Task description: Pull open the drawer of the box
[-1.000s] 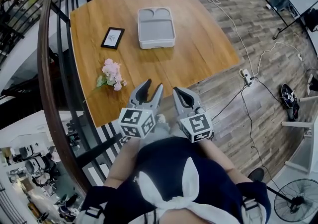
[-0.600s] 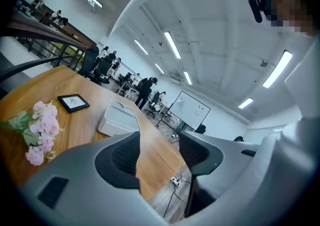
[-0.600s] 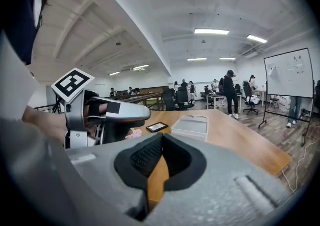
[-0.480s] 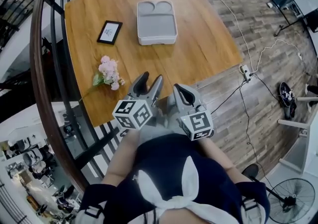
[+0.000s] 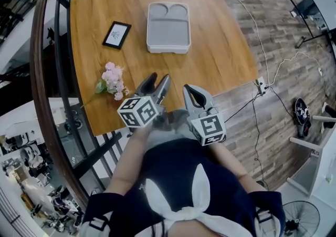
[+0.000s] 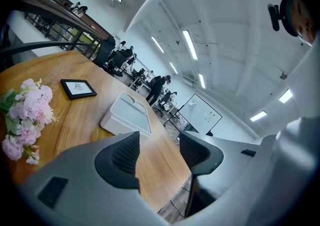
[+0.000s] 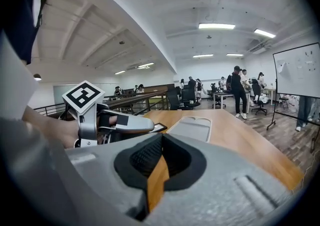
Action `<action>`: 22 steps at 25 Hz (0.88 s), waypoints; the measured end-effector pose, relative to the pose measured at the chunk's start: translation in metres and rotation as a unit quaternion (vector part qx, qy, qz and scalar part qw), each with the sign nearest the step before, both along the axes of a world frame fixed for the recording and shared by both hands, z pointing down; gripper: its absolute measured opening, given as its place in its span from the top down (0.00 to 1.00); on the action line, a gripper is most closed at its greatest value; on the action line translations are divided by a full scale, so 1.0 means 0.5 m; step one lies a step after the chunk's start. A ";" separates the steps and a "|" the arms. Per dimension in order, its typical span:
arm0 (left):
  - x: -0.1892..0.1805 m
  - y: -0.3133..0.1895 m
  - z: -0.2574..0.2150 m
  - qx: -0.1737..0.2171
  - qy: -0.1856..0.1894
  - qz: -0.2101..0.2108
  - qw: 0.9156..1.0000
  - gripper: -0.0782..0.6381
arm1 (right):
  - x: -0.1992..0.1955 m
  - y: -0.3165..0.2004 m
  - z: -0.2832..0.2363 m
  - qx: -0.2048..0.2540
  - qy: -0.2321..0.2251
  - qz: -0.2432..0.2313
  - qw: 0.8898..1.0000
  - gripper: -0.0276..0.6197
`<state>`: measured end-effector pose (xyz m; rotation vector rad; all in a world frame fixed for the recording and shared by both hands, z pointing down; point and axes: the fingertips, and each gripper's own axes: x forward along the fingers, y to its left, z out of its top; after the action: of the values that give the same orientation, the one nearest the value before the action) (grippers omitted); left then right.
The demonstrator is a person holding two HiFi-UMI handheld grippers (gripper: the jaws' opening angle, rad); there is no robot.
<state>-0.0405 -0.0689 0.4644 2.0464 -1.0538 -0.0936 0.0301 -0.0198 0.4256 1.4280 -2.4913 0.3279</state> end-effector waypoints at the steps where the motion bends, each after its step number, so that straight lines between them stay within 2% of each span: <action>1: 0.005 -0.009 0.008 -0.007 0.002 -0.004 1.000 0.55 | 0.003 -0.008 0.001 -0.001 0.000 -0.004 1.000 0.96; 7: 0.028 -0.055 0.052 -0.048 0.023 -0.031 0.998 0.55 | 0.025 -0.056 0.005 -0.006 -0.002 -0.021 1.000 0.96; 14: 0.035 -0.101 0.108 -0.081 0.035 -0.061 0.994 0.55 | 0.045 -0.090 0.027 -0.022 -0.005 -0.032 0.999 0.96; 19: 0.036 -0.120 0.159 -0.107 0.025 -0.074 0.991 0.55 | 0.050 -0.102 0.048 -0.037 -0.005 -0.041 0.998 0.96; 22: 0.042 -0.137 0.182 -0.120 0.039 -0.080 0.989 0.55 | 0.055 -0.115 0.059 -0.045 -0.004 -0.049 0.998 0.96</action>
<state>-0.0196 -0.1376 0.5552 1.7290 -1.1222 -0.1229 0.0577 -0.0771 0.4550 1.2688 -2.5091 0.4212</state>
